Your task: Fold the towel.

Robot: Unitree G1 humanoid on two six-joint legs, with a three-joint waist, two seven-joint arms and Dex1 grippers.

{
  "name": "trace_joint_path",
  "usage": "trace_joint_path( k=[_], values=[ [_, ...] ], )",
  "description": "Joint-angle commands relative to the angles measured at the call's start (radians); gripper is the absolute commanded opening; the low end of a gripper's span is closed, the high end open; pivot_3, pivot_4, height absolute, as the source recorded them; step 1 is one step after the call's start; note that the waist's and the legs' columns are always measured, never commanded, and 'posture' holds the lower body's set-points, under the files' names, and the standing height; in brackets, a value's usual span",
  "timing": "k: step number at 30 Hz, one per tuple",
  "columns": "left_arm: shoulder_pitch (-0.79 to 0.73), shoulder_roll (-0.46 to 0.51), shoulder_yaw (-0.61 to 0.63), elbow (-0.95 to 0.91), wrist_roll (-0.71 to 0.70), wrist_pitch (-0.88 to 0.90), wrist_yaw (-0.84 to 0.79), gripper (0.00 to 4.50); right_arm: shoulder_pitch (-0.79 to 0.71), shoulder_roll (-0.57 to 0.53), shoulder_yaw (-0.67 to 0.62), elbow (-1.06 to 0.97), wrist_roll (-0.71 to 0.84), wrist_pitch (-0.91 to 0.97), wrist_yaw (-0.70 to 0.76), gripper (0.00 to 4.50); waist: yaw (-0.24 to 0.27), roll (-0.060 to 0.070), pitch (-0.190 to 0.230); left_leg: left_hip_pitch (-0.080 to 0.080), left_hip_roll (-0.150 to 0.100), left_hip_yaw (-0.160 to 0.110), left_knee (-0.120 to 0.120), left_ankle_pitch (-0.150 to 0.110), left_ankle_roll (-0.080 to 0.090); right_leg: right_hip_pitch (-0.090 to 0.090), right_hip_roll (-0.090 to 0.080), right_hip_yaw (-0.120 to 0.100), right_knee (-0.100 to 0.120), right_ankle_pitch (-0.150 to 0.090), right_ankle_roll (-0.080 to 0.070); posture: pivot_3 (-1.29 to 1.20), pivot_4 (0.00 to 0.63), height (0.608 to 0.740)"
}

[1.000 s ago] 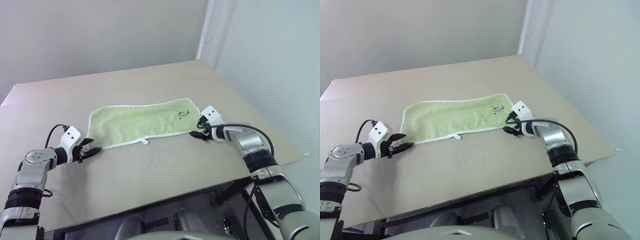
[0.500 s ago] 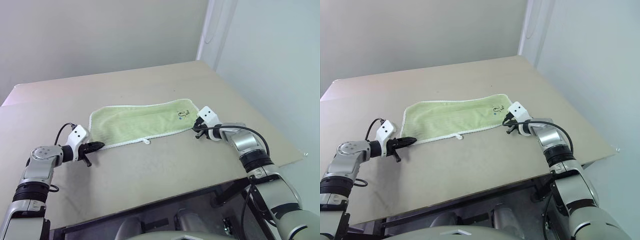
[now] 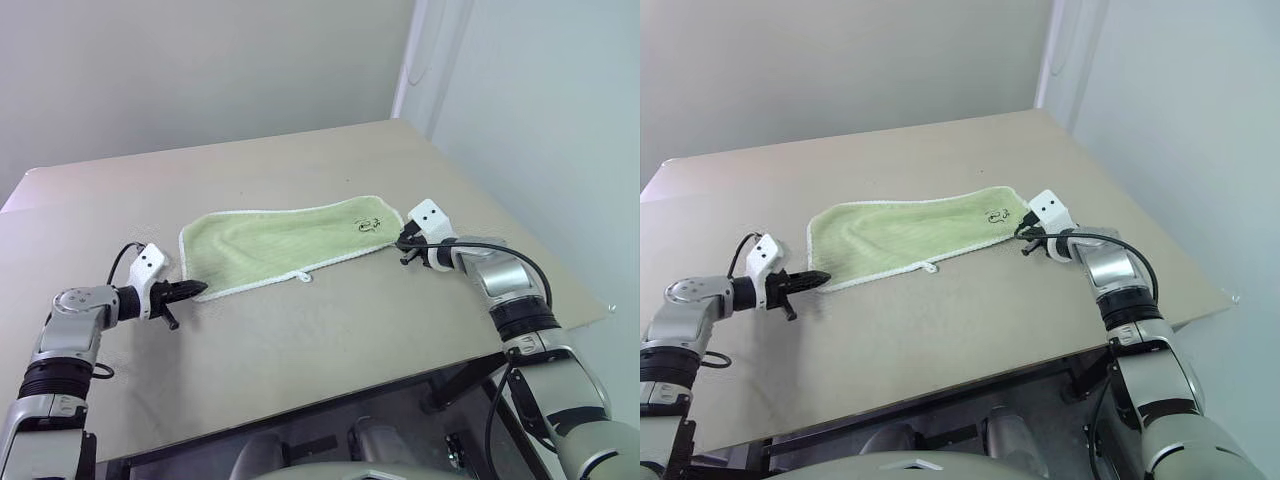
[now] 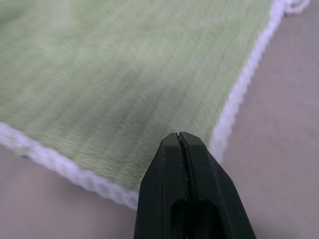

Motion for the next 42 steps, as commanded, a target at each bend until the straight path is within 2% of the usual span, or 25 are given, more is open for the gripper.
trace_joint_path(
  k=[1, 2, 4, 8, 13, 18, 21, 25, 28, 32, 39, 42],
  values=[
    [-0.020, 0.027, -0.002, -0.034, 0.012, 0.006, 0.000, 0.05, -0.021, -0.004, -0.033, -0.031, 0.016, 0.023, -0.003, 0.01, 0.000, 0.000, 0.000, 0.000, 0.000, 0.000, 0.000, 0.000, 0.000, 0.000, 0.000, 0.000, 0.000, 0.000, 0.000, 0.00, 0.000, 0.740],
    [-0.019, 0.020, -0.009, -0.032, 0.018, 0.002, 0.007, 0.05, -0.023, -0.001, -0.033, -0.024, 0.013, 0.026, -0.008, 0.01, 0.000, 0.000, 0.000, 0.000, 0.000, 0.000, 0.000, 0.000, 0.000, 0.000, 0.000, 0.000, 0.000, 0.000, 0.000, 0.00, 0.000, 0.740],
    [-0.019, 0.007, -0.018, -0.030, 0.020, 0.009, 0.009, 0.65, -0.027, 0.004, -0.033, -0.014, 0.010, 0.028, -0.015, 0.00, 0.000, 0.000, 0.000, 0.000, 0.000, 0.000, 0.000, 0.000, 0.000, 0.000, 0.000, 0.000, 0.000, 0.000, 0.000, 0.00, 0.000, 0.740],
    [-0.004, -0.003, -0.045, -0.048, 0.027, 0.014, -0.007, 2.04, -0.025, 0.010, -0.027, -0.009, 0.003, 0.027, -0.026, 0.00, 0.000, 0.000, 0.000, 0.000, 0.000, 0.000, 0.000, 0.000, 0.000, 0.000, 0.000, 0.000, 0.000, 0.000, 0.000, 0.00, 0.000, 0.740],
    [-0.025, 0.002, -0.117, -0.005, 0.119, -0.015, 0.031, 3.79, -0.018, 0.004, -0.032, -0.026, 0.006, 0.041, -0.025, 0.00, 0.000, 0.000, 0.000, 0.000, 0.000, 0.000, 0.000, 0.000, 0.000, 0.000, 0.000, 0.000, 0.000, 0.000, 0.000, 0.00, 0.000, 0.740],
    [-0.052, 0.011, -0.198, 0.062, 0.205, -0.069, 0.016, 3.79, -0.014, -0.001, -0.029, -0.031, 0.000, 0.046, -0.029, 0.00, 0.003, 0.001, 0.000, 0.002, 0.000, 0.000, 0.000, 0.000, 0.000, 0.001, 0.000, 0.000, 0.000, 0.000, 0.000, 0.00, 0.000, 0.740],
    [-0.069, 0.013, -0.230, 0.105, 0.222, -0.081, -0.016, 3.79, -0.013, 0.000, -0.029, -0.032, 0.000, 0.058, -0.033, 0.00, 0.000, 0.006, -0.003, 0.003, 0.000, 0.000, 0.001, 0.000, 0.000, 0.003, 0.000, 0.000, 0.000, 0.000, 0.000, 0.00, 0.000, 0.740],
    [-0.080, 0.019, -0.236, 0.114, 0.205, -0.048, -0.080, 2.53, -0.013, -0.001, -0.032, -0.032, 0.003, 0.068, -0.035, 0.00, -0.003, 0.010, -0.005, 0.004, 0.000, 0.000, 0.001, 0.000, 0.000, 0.003, 0.000, 0.000, 0.000, 0.000, 0.000, 0.00, 0.000, 0.740],
    [-0.089, 0.022, -0.226, 0.119, 0.197, -0.019, -0.107, 1.36, -0.011, -0.002, -0.034, -0.035, 0.005, 0.075, -0.036, 0.00, -0.005, 0.011, -0.006, 0.004, 0.000, 0.000, 0.001, 0.000, 0.000, 0.003, 0.001, 0.000, 0.001, 0.000, 0.000, 0.00, 0.000, 0.740],
    [-0.101, 0.021, -0.213, 0.134, 0.186, 0.016, -0.132, 0.04, -0.011, 0.000, -0.035, -0.034, 0.005, 0.076, -0.038, 0.00, -0.016, 0.011, -0.006, 0.004, 0.000, 0.000, 0.001, 0.000, 0.000, 0.003, 0.000, 0.000, 0.001, 0.000, 0.000, 0.00, 0.000, 0.740],
    [-0.122, 0.028, -0.177, 0.138, 0.146, 0.060, -0.152, 0.01, -0.013, -0.005, -0.043, -0.038, 0.009, 0.072, -0.039, 0.00, -0.027, 0.011, -0.005, 0.003, 0.000, 0.000, 0.000, 0.000, 0.000, 0.003, 0.000, 0.000, 0.000, 0.000, 0.000, 0.00, 0.000, 0.740],
    [-0.150, 0.025, -0.112, 0.108, 0.090, 0.079, -0.126, 0.01, -0.021, -0.010, -0.069, -0.061, 0.032, 0.080, -0.031, 0.00, -0.028, 0.010, -0.004, 0.002, 0.000, 0.000, 0.000, 0.000, 0.000, 0.002, 0.000, 0.000, 0.000, 0.000, 0.000, 0.00, 0.000, 0.740]
  ],
)
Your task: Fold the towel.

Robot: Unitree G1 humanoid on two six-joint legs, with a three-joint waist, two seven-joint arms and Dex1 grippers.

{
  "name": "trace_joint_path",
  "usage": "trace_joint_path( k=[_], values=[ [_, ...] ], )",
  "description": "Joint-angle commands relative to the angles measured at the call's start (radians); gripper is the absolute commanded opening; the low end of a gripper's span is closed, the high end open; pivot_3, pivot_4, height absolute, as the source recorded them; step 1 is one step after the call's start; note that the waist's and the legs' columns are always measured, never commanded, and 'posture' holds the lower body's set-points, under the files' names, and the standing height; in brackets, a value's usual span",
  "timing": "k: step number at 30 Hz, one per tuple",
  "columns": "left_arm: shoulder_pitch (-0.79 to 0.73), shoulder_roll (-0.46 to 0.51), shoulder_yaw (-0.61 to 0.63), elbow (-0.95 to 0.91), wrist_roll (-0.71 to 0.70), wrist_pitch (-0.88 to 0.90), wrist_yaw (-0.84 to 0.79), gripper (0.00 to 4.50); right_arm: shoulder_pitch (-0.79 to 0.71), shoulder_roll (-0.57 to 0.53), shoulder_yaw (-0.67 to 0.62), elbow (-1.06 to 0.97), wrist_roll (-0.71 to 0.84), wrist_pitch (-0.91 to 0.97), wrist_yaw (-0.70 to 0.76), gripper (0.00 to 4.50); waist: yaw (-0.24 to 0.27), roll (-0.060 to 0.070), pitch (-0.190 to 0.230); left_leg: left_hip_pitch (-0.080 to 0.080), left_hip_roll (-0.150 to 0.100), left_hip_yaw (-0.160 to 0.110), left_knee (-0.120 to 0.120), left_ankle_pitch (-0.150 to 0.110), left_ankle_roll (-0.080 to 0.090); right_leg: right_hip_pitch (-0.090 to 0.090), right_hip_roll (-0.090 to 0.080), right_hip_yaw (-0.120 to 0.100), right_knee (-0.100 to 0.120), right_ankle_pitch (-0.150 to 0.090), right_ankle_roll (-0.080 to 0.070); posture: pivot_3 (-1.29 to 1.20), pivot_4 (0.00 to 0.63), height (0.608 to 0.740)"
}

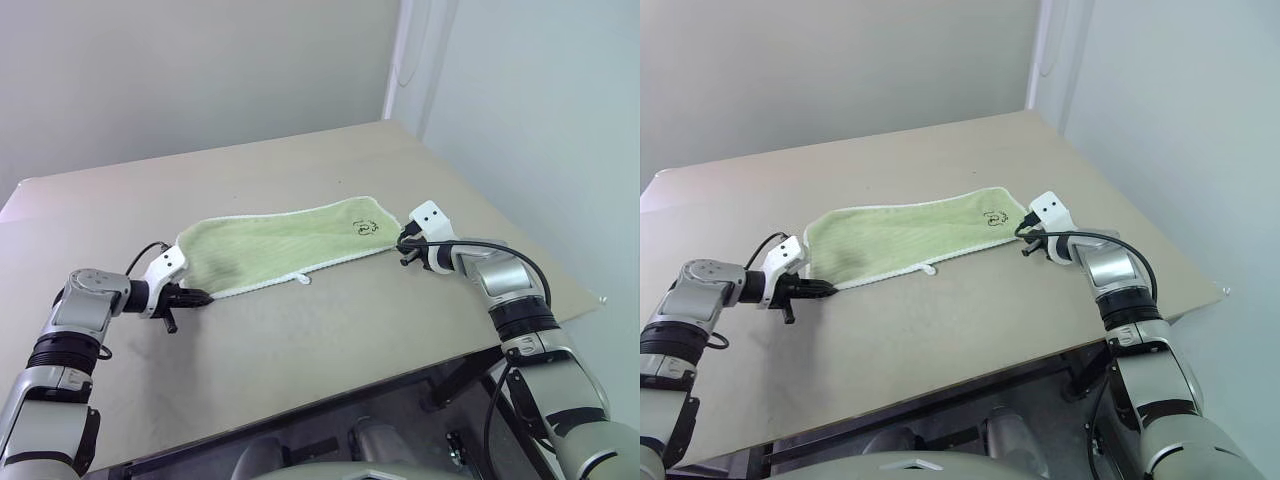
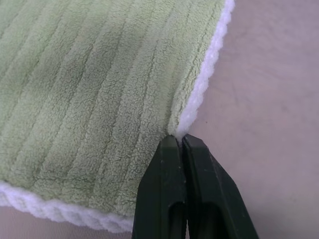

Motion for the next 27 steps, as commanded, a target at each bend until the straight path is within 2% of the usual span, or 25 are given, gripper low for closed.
trace_joint_path(
  k=[1, 6, 12, 18, 24, 27],
  values=[
    [-0.041, 0.011, 0.086, -0.019, -0.059, 0.038, 0.033, 0.01, -0.032, -0.019, -0.069, -0.068, 0.042, 0.004, 0.002, 0.00, 0.000, -0.001, 0.002, -0.001, 0.000, 0.000, 0.000, 0.000, 0.000, -0.001, 0.000, 0.000, 0.000, 0.000, 0.000, 0.00, 0.000, 0.740],
    [-0.118, 0.029, 0.150, 0.001, -0.102, 0.087, 0.075, 0.01, -0.075, -0.019, -0.128, -0.093, 0.104, 0.023, 0.016, 0.00, 0.004, -0.003, 0.003, -0.010, 0.000, -0.002, 0.001, 0.000, 0.000, -0.008, 0.000, -0.001, 0.000, 0.002, 0.004, 0.00, 0.000, 0.740],
    [-0.272, 0.041, 0.185, 0.129, -0.094, 0.043, 0.138, 0.01, -0.228, 0.001, -0.152, 0.035, 0.125, -0.016, -0.005, 0.00, 0.002, -0.003, 0.003, -0.016, -0.001, -0.002, 0.001, 0.000, 0.000, -0.015, 0.000, -0.001, 0.000, 0.004, 0.003, 0.00, 0.000, 0.740],
    [-0.511, 0.002, 0.227, 0.378, -0.067, -0.085, 0.340, 0.01, -0.416, 0.037, -0.174, 0.283, 0.104, -0.174, -0.072, 0.00, 0.003, -0.003, 0.003, -0.017, -0.001, -0.002, 0.000, 0.000, 0.000, -0.016, -0.001, -0.001, 0.000, 0.005, 0.001, 0.00, 0.000, 0.740],
    [-0.717, -0.007, 0.250, 0.589, -0.017, -0.238, 0.650, 0.01, -0.629, 0.039, -0.212, 0.550, 0.100, -0.358, -0.169, 0.00, 0.003, -0.003, 0.003, -0.019, -0.002, -0.002, -0.002, 0.000, 0.000, -0.019, -0.002, -0.001, 0.000, 0.005, 0.000, 0.00, 0.000, 0.740],
    [-0.761, 0.007, 0.252, 0.623, -0.009, -0.267, 0.675, 0.01, -0.694, 0.026, -0.233, 0.622, 0.105, -0.413, -0.194, 0.00, 0.001, -0.003, 0.003, -0.019, -0.002, -0.001, -0.008, 0.000, 0.000, -0.021, -0.003, -0.001, 0.000, 0.005, 0.000, 0.00, 0.000, 0.740]
  ],
)
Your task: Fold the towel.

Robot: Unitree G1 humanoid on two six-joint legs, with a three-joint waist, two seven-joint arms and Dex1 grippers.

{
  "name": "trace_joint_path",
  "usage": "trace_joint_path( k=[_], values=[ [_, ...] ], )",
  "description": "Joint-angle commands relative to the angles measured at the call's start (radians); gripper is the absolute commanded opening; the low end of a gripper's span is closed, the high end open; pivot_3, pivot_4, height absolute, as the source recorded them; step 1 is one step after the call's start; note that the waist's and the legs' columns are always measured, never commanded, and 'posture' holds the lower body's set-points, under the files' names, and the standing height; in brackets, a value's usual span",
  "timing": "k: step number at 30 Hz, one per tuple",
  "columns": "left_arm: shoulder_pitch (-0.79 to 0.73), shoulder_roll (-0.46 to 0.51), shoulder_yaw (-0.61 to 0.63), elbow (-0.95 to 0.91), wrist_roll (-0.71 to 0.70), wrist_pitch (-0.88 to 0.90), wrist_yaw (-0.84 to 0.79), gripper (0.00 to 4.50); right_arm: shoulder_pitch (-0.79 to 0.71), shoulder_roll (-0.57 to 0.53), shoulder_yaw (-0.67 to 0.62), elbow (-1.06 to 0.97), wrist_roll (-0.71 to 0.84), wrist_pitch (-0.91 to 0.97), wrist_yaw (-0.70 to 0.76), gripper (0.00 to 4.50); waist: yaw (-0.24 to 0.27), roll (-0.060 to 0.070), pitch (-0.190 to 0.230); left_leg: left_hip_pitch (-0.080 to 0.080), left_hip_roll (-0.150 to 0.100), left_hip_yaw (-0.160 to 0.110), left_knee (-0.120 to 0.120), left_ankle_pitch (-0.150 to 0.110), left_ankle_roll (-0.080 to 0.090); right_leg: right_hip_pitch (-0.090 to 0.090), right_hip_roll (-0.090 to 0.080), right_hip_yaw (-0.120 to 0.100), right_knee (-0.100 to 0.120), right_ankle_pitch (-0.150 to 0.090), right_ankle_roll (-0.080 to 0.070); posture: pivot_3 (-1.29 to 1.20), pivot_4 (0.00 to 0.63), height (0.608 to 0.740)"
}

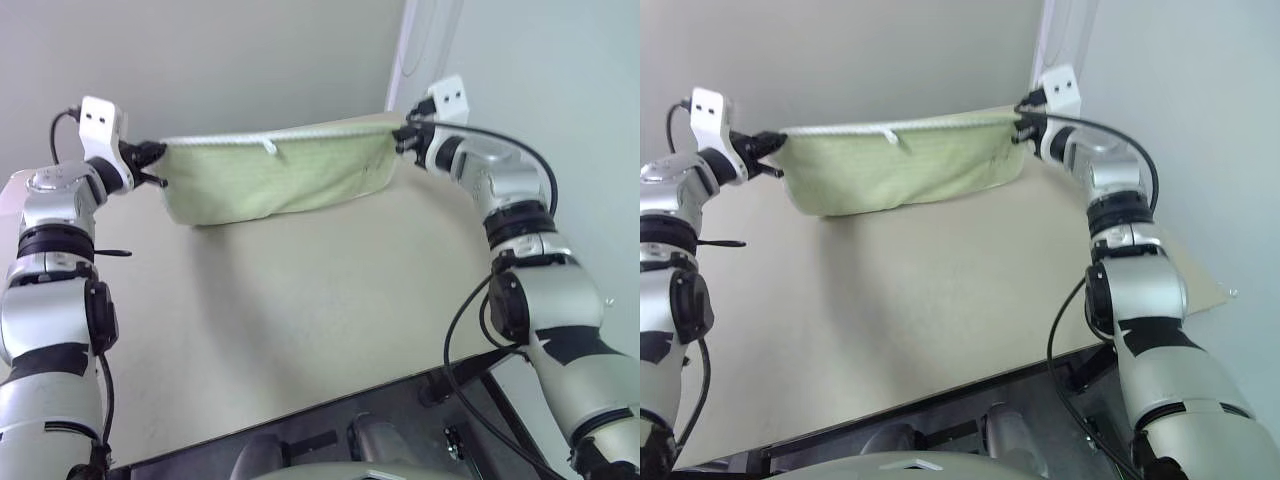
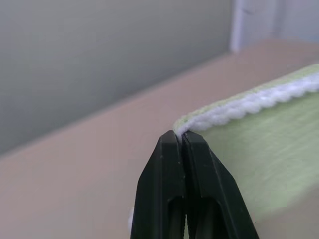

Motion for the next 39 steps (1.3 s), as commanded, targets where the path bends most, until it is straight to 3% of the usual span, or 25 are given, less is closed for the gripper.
trace_joint_path(
  k=[1, 7, 9, 13, 17, 20, 25, 32, 36, 39],
  values=[
    [-0.044, 0.061, 0.037, 0.034, 0.017, -0.040, 0.056, 0.01, -0.062, -0.049, -0.058, 0.056, 0.001, -0.063, -0.049, 0.00, -0.001, 0.000, 0.000, 0.001, 0.000, 0.000, -0.002, 0.000, 0.000, 0.000, 0.000, 0.000, 0.000, 0.000, 0.000, 0.00, 0.000, 0.740],
    [0.011, 0.105, 0.006, 0.015, 0.051, -0.087, -0.097, 0.01, -0.024, -0.080, -0.044, -0.005, 0.009, -0.007, 0.077, 0.00, -0.008, 0.000, 0.000, -0.002, 0.000, 0.001, -0.004, 0.000, -0.001, -0.004, 0.000, 0.000, 0.000, -0.001, -0.001, 0.00, 0.000, 0.740],
    [0.094, 0.133, -0.004, -0.037, 0.034, -0.064, -0.283, 0.01, 0.095, -0.106, -0.009, -0.188, 0.019, 0.081, 0.187, 0.00, -0.007, 0.000, 0.000, -0.002, 0.000, 0.001, -0.005, 0.000, -0.001, -0.003, 0.000, 0.000, 0.000, -0.001, -0.001, 0.00, 0.000, 0.740],
    [0.268, 0.189, -0.017, -0.193, 0.020, -0.027, -0.497, 0.01, 0.317, -0.166, 0.027, -0.587, 0.068, 0.283, 0.302, 0.00, -0.008, 0.001, 0.000, -0.002, 0.000, 0.000, -0.003, 0.000, -0.001, -0.003, 0.000, 0.000, 0.001, -0.002, -0.001, 0.00, 0.000, 0.740],
    [0.547, 0.280, 0.038, -0.460, -0.039, 0.091, -0.590, 0.01, 0.594, -0.307, 0.046, -1.047, 0.181, 0.529, 0.432, 0.00, -0.006, 0.001, 0.000, -0.005, 0.000, -0.001, 0.000, 0.000, -0.001, -0.005, 0.000, 0.000, 0.003, -0.002, -0.001, 0.00, 0.000, 0.740],
    [0.774, 0.335, 0.101, -0.688, -0.096, 0.197, -0.606, 0.01, 0.730, -0.384, 0.014, -1.244, 0.277, 0.664, 0.461, 0.00, -0.005, 0.000, 0.000, -0.005, 0.002, -0.001, -0.001, 0.000, 0.000, -0.006, 0.000, 0.000, 0.003, -0.003, -0.002, 0.00, 0.000, 0.740],
    [1.075, 0.386, 0.226, -0.943, -0.155, 0.306, -0.595, 0.01, 0.946, -0.507, -0.039, -1.394, 0.386, 0.748, 0.517, 0.00, 0.015, -0.003, 0.001, 0.004, 0.002, 0.000, 0.002, 0.000, 0.000, 0.004, 0.000, -0.001, 0.002, -0.008, -0.002, 0.00, 0.000, 0.740],
    [1.352, 0.383, 0.393, -1.134, -0.234, 0.419, -0.613, 0.01, 1.195, -0.614, -0.140, -1.548, 0.512, 0.790, 0.565, 0.00, 0.031, -0.005, 0.002, 0.005, 0.004, 0.002, 0.010, 0.000, -0.001, 0.007, 0.000, -0.002, 0.002, -0.009, -0.003, 0.00, 0.000, 0.740],
    [1.446, 0.391, 0.418, -1.202, -0.249, 0.451, -0.620, 0.01, 1.286, -0.665, -0.159, -1.577, 0.531, 0.758, 0.588, 0.00, 0.031, -0.006, 0.003, 0.005, 0.004, 0.002, 0.010, 0.000, -0.001, 0.006, 0.000, -0.002, 0.002, -0.009, -0.003, 0.00, 0.000, 0.740],
    [1.410, 0.391, 0.351, -1.195, -0.255, 0.466, -0.605, 0.01, 1.242, -0.658, -0.104, -1.511, 0.507, 0.723, 0.563, 0.00, 0.031, -0.007, 0.003, 0.005, 0.004, 0.003, 0.010, 0.000, -0.001, 0.006, 0.000, -0.002, 0.002, -0.009, -0.003, 0.00, 0.000, 0.740]
  ],
)
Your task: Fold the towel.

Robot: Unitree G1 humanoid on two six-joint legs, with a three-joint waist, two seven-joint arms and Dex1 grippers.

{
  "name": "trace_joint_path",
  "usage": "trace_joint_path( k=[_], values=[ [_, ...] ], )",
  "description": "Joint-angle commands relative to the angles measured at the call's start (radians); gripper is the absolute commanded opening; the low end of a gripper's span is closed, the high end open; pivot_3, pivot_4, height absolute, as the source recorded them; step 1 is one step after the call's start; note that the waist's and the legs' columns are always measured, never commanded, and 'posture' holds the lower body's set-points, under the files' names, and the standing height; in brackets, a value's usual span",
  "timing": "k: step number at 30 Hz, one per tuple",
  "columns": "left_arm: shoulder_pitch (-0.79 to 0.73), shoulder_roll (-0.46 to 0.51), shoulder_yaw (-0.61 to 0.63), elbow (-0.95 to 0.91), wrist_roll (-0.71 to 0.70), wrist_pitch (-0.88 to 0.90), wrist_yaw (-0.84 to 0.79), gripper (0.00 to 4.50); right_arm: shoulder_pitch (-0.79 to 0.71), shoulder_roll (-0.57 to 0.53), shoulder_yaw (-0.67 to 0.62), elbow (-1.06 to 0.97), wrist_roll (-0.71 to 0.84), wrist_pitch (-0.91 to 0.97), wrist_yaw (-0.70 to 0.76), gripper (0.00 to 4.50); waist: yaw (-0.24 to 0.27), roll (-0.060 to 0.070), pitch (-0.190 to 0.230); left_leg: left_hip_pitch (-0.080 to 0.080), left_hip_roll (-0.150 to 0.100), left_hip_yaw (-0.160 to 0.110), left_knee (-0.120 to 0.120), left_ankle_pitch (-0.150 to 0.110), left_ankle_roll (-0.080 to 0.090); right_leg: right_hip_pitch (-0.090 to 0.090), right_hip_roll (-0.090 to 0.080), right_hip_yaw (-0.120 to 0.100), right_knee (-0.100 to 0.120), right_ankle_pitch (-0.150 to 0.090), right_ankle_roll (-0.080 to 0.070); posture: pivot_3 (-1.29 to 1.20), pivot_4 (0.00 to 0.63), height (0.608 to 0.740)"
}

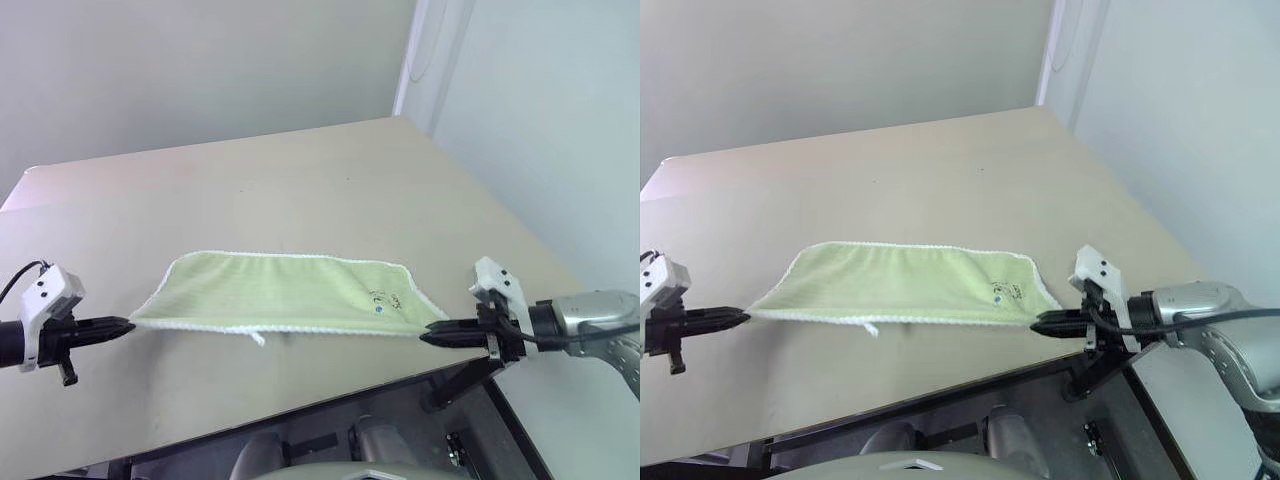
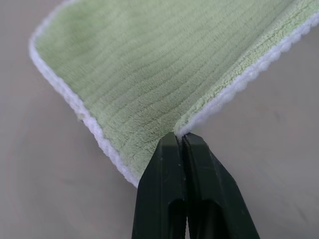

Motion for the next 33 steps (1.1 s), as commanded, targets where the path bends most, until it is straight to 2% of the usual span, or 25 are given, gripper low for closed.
trace_joint_path(
  k=[1, 8, 13, 21, 27, 28, 31, 33],
  values=[
    [-0.055, 0.040, -0.002, 0.040, 0.030, 0.033, 0.052, 0.01, -0.065, -0.018, 0.003, 0.091, -0.053, -0.025, -0.042, 0.00, -0.001, -0.001, 0.000, 0.001, 0.000, 0.000, 0.001, 0.000, 0.000, 0.000, 0.000, 0.000, 0.000, 0.000, 0.000, 0.00, 0.000, 0.740],
    [-0.334, -0.016, -0.189, 0.220, 0.050, 0.027, 0.081, 0.01, -0.248, 0.075, 0.124, 0.248, -0.083, -0.018, -0.127, 0.00, -0.002, -0.001, 0.000, 0.002, 0.001, 0.002, 0.001, 0.000, 0.000, 0.002, 0.000, -0.001, -0.001, 0.000, 0.000, 0.00, 0.000, 0.740],
    [-0.549, -0.074, -0.289, 0.396, 0.083, 0.009, 0.100, 0.01, -0.397, 0.206, 0.180, 0.425, -0.159, -0.039, -0.235, 0.00, 0.001, -0.001, 0.000, -0.004, 0.001, 0.001, -0.001, 0.000, 0.001, -0.004, 0.002, 0.000, 0.000, 0.006, -0.001, 0.00, 0.000, 0.740],
    [-0.805, -0.166, -0.379, 0.700, 0.186, -0.112, 0.162, 0.01, -0.549, 0.337, 0.238, 0.688, -0.299, -0.143, -0.323, 0.00, 0.001, -0.002, -0.001, -0.003, 0.000, 0.001, 0.000, 0.000, 0.001, -0.002, 0.001, 0.000, 0.000, 0.008, 0.000, 0.00, 0.000, 0.740],
    [-0.908, -0.224, -0.407, 0.863, 0.242, -0.202, 0.210, 0.01, -0.594, 0.405, 0.288, 0.780, -0.371, -0.198, -0.329, 0.00, -0.001, -0.002, -0.001, -0.003, 0.000, 0.001, 0.001, 0.000, 0.001, -0.002, 0.002, 0.000, 0.000, 0.008, 0.000, 0.00, 0.000, 0.740],
    [-0.922, -0.235, -0.401, 0.886, 0.245, -0.219, 0.225, 0.23, -0.597, 0.412, 0.293, 0.791, -0.383, -0.206, -0.332, 0.00, -0.001, -0.002, -0.001, -0.003, 0.000, 0.001, 0.001, 0.000, 0.001, -0.002, 0.002, 0.000, 0.000, 0.008, 0.001, 0.00, 0.000, 0.740],
    [-0.968, -0.257, -0.387, 0.952, 0.248, -0.238, 0.266, 1.01, -0.612, 0.440, 0.276, 0.823, -0.395, -0.224, -0.345, 0.66, 0.000, -0.002, -0.001, -0.003, 0.000, 0.000, 0.001, 0.000, 0.001, -0.002, 0.002, 0.000, 0.000, 0.009, 0.002, 0.00, 0.000, 0.740],
    [-0.978, -0.262, -0.380, 0.973, 0.246, -0.255, 0.271, 1.79, -0.617, 0.449, 0.264, 0.818, -0.389, -0.221, -0.334, 1.39, 0.000, -0.002, -0.001, -0.003, 0.000, 0.000, 0.001, 0.000, 0.001, -0.002, 0.002, 0.000, 0.000, 0.009, 0.002, 0.00, 0.000, 0.740]
  ],
)
